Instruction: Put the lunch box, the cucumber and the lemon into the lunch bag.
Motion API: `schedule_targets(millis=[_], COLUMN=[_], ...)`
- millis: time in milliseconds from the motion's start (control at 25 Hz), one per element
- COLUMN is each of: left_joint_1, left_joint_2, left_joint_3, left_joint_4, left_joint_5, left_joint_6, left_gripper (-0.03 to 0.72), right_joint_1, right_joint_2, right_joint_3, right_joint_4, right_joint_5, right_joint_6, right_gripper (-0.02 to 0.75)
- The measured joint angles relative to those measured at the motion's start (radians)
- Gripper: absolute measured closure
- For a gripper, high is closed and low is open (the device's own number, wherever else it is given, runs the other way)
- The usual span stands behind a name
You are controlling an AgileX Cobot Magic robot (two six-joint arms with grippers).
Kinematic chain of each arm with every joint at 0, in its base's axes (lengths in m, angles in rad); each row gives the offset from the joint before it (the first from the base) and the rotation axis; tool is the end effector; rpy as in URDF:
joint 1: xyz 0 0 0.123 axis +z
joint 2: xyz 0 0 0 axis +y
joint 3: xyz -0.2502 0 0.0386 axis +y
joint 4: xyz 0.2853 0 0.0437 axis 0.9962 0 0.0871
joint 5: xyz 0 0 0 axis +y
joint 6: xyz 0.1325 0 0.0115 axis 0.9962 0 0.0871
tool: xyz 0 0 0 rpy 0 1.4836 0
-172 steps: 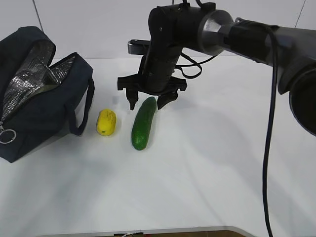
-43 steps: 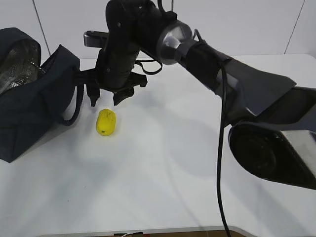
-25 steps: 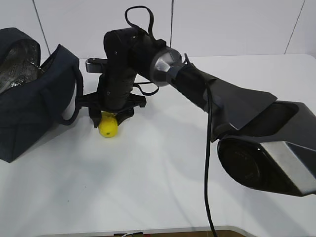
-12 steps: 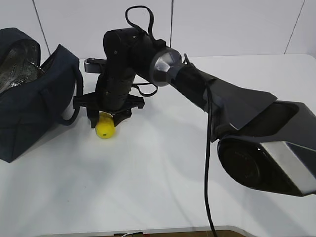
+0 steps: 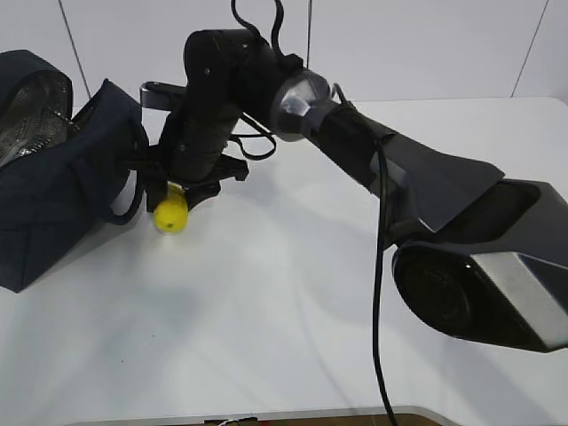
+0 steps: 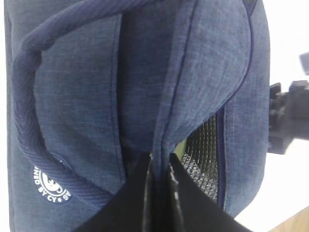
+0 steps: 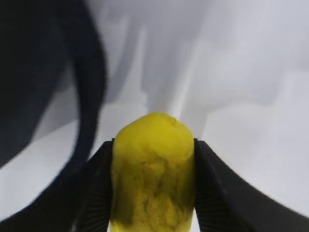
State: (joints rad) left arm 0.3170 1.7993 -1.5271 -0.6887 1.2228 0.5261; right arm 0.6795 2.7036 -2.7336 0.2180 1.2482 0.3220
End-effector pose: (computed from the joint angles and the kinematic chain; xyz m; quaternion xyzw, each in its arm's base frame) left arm 0.4120 0.0515 0.2201 0.0095 0.9423 -0.2658 0.2032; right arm 0.4364 0.3876 0.1290 -0.1615 0.9567 0.1990 0.1383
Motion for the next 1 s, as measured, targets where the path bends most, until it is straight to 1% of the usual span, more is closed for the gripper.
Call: schedule_targets(millis=[240, 320, 480, 680, 840, 1000], left_joint_1=[0.0, 0.0, 0.025, 0.028, 0.028, 0.028], left_joint_2=[0.0, 0.0, 0.0, 0.0, 0.0, 0.0], left_joint_3=[0.0, 0.0, 0.0, 0.0, 0.0, 0.0], left_joint_4=[0.0, 0.002, 0.0, -0.018, -0.036, -0.052], left_joint_5=[0.0, 0.0, 0.0, 0.0, 0.0, 0.0], left_joint_6=[0.0, 0.0, 0.0, 0.0, 0.0, 0.0], left_gripper=[0.694, 0.694, 0.694, 0.694, 0.694, 0.694], right_joint_1=[0.0, 0.0, 0.0, 0.002, 0.002, 0.002], right_joint_2=[-0.061, -0.083, -0.09, -0.07, -0.034, -0.025], right_joint_3=[-0.06, -0.081, -0.104, -0.106, -0.106, -0.106], right_joint_4=[0.033, 0.078, 0.234, 0.416, 0.526, 0.57], right_joint_5=[0.003, 0.004, -0.005, -0.19, -0.269, -0.324], right_joint_6=[-0.018, -0.02, -0.02, -0.029, -0.086, -0.131], right_gripper=[0.382, 0.382, 0.382, 0.382, 0.382, 0.382])
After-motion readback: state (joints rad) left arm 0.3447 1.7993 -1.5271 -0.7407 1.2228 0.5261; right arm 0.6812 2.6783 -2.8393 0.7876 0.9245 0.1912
